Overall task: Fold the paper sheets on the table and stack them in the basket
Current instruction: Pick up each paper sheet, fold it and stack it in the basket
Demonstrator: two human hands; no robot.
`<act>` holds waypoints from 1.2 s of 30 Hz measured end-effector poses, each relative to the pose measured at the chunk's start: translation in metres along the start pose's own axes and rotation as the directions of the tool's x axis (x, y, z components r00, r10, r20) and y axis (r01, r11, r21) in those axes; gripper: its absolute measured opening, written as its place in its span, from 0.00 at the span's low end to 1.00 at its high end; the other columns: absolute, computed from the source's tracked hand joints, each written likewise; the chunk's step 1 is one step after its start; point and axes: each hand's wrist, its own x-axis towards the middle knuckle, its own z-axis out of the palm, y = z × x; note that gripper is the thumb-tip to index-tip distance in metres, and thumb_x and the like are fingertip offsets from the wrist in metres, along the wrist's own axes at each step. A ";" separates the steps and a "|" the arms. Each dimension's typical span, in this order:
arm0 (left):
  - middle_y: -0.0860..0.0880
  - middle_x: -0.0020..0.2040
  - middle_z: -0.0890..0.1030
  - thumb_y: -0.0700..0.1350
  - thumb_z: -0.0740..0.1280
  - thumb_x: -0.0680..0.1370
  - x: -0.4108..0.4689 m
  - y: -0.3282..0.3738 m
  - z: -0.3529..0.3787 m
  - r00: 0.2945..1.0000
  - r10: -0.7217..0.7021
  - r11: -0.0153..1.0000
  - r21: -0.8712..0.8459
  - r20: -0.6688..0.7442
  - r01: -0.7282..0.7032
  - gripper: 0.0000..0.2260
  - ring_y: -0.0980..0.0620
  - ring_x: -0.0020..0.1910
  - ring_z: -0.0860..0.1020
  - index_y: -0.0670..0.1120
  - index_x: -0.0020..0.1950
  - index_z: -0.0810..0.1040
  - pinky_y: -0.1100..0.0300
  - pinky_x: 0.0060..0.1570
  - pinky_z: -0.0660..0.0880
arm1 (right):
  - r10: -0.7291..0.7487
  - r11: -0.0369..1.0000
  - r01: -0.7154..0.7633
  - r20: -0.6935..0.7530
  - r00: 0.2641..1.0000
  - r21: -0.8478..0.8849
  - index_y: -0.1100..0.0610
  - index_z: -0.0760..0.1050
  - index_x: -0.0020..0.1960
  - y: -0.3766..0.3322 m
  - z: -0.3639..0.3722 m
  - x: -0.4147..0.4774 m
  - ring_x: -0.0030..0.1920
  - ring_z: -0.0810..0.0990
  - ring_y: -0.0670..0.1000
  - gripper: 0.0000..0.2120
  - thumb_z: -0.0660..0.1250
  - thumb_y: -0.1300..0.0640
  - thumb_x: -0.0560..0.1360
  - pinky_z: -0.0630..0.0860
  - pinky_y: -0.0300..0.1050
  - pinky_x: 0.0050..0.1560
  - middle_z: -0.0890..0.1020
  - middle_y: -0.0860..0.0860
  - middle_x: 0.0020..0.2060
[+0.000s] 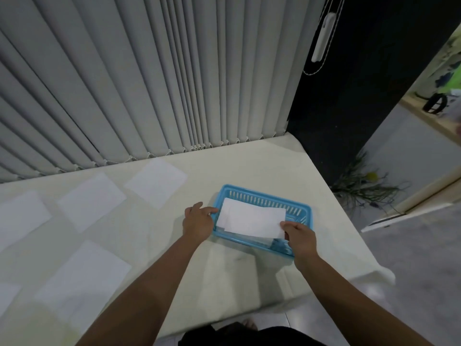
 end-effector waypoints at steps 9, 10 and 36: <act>0.49 0.77 0.58 0.39 0.51 0.80 0.007 0.001 -0.003 0.993 0.014 0.994 0.109 0.118 -0.027 0.23 0.46 0.76 0.54 0.59 0.67 0.72 0.54 0.70 0.63 | -0.001 1.000 0.001 -0.029 1.000 0.002 0.54 0.78 0.34 0.006 0.021 0.001 0.32 0.73 0.50 0.10 0.70 0.61 0.73 0.73 0.45 0.41 0.77 0.52 0.30; 0.49 0.77 0.59 0.38 0.51 0.80 0.008 0.001 -0.002 0.993 0.015 0.993 0.111 0.119 -0.028 0.23 0.46 0.75 0.54 0.59 0.67 0.72 0.54 0.70 0.63 | -0.003 1.000 0.003 -0.035 0.999 -0.005 0.54 0.78 0.34 0.008 0.021 0.001 0.33 0.74 0.50 0.09 0.70 0.60 0.73 0.73 0.46 0.42 0.78 0.52 0.30; 0.43 0.68 0.71 0.39 0.51 0.81 0.010 0.004 0.003 0.982 0.065 0.995 0.069 0.177 -0.078 0.20 0.42 0.67 0.67 0.52 0.69 0.73 0.53 0.69 0.65 | -0.019 0.995 0.009 -0.099 0.995 -0.100 0.59 0.80 0.43 0.011 0.031 0.007 0.35 0.77 0.51 0.06 0.70 0.56 0.74 0.73 0.41 0.34 0.80 0.52 0.35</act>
